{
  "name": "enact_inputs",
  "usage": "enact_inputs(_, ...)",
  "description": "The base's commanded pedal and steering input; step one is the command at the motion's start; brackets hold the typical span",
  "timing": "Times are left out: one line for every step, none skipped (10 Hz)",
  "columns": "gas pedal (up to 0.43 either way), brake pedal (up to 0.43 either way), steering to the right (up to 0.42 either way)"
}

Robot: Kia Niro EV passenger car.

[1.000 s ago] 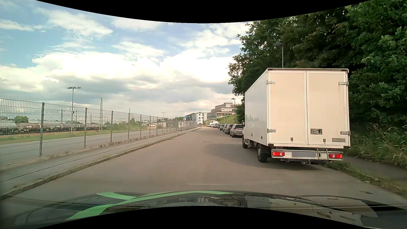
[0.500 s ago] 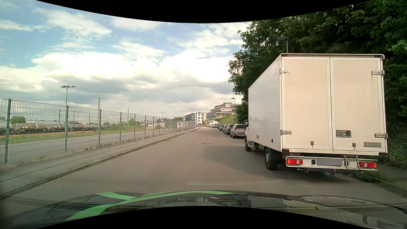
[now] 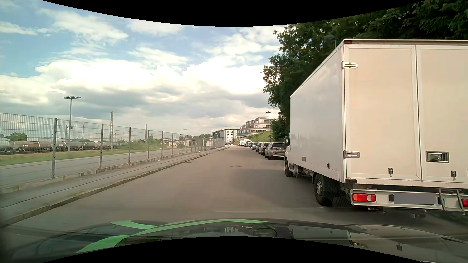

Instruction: Follow the waypoints while adhering to traffic rules and regulations

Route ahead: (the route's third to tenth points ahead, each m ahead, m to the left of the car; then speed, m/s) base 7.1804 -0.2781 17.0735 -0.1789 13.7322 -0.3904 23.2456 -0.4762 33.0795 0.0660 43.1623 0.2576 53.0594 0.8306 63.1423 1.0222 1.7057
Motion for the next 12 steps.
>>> enact_inputs(0.000, 0.006, 0.008)
enact_inputs(0.000, 0.006, 0.007)
enact_inputs(0.000, 0.000, 0.007)
enact_inputs(0.008, 0.000, 0.007)
enact_inputs(0.047, 0.000, 0.007)
enact_inputs(0.087, 0.000, 0.007)
enact_inputs(0.087, 0.000, 0.007)
enact_inputs(0.087, 0.000, 0.007)
enact_inputs(0.087, 0.000, 0.007)
enact_inputs(0.087, 0.000, 0.007)
enact_inputs(0.087, 0.000, 0.007)
enact_inputs(0.087, 0.000, 0.006)
